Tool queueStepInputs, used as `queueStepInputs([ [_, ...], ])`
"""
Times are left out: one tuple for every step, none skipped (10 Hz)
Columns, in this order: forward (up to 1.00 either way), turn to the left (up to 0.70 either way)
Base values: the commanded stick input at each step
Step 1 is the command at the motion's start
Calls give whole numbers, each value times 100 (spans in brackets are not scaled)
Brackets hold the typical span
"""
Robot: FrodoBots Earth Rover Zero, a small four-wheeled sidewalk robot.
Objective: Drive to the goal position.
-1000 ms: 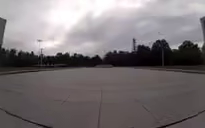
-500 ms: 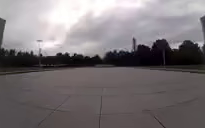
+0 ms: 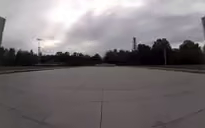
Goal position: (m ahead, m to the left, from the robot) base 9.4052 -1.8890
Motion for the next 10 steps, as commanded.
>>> queueStepInputs([
  [70,0],
  [70,0],
  [70,0],
  [70,0],
  [70,0],
  [70,-2],
  [70,-32],
  [70,-32],
  [70,-7],
  [70,0],
])
